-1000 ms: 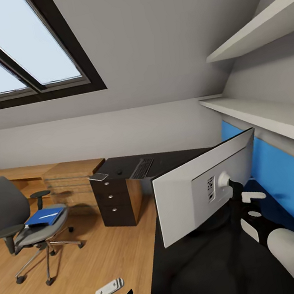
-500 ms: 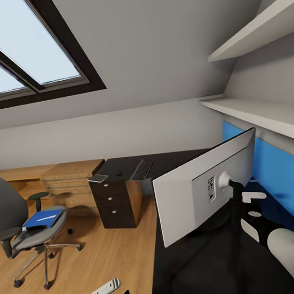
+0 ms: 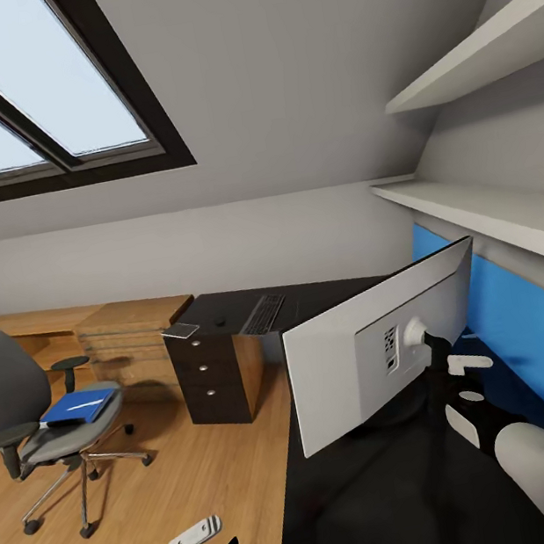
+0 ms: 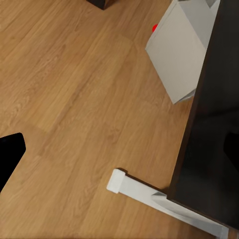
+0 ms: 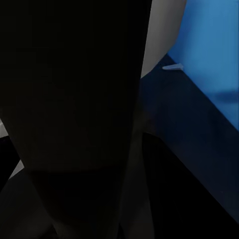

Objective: In the bedroom, organize the workspace by keeping the computer under the desk, ensuring the monitor is on the desk, placing the keyboard on the desk next to the monitor, placing the mouse on the desk next to the keyboard, moving the folder from the swivel chair onto the desk next to the mouse, stacking the notebook on top of the folder with the pen on top of the notebook, and positioning the swivel chair next to the desk.

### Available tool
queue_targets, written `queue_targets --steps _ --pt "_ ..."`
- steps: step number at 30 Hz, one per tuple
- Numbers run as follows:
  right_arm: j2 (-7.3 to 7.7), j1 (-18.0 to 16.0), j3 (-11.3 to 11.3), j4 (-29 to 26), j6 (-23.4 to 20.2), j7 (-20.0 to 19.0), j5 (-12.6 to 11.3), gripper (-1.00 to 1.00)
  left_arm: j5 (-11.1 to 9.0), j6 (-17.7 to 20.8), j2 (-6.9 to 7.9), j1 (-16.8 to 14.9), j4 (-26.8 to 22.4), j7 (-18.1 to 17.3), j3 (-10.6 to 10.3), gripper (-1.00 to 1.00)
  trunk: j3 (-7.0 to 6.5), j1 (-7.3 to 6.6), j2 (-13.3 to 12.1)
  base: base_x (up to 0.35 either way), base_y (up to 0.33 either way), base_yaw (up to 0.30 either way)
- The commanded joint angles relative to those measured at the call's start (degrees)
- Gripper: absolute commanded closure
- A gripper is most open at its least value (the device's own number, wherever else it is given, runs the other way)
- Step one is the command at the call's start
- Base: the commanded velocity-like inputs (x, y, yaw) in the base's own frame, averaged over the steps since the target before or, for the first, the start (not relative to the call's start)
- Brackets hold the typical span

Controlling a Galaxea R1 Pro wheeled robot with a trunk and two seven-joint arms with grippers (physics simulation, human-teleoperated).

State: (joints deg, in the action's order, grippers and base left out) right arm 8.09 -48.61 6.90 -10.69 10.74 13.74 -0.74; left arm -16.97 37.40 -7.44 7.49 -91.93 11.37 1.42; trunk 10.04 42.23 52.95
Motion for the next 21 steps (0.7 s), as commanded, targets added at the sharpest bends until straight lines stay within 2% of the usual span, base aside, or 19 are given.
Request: queue_targets --steps 1,21 --pt "0.00 0.0 -0.9 0.2 0.4 0.1 -0.8 -1.00 -0.6 0.2 -0.03 0.0 -0.1 0.4 0.0 -1.00 0.09 0.02 0.0 0.000 0.000 0.000" --pt "0.00 0.0 -0.9 0.2 0.4 0.1 -0.8 -1.00 -0.6 0.2 -0.05 0.0 -0.1 0.4 0.1 -1.00 0.09 0.02 0.0 0.000 0.000 0.000"
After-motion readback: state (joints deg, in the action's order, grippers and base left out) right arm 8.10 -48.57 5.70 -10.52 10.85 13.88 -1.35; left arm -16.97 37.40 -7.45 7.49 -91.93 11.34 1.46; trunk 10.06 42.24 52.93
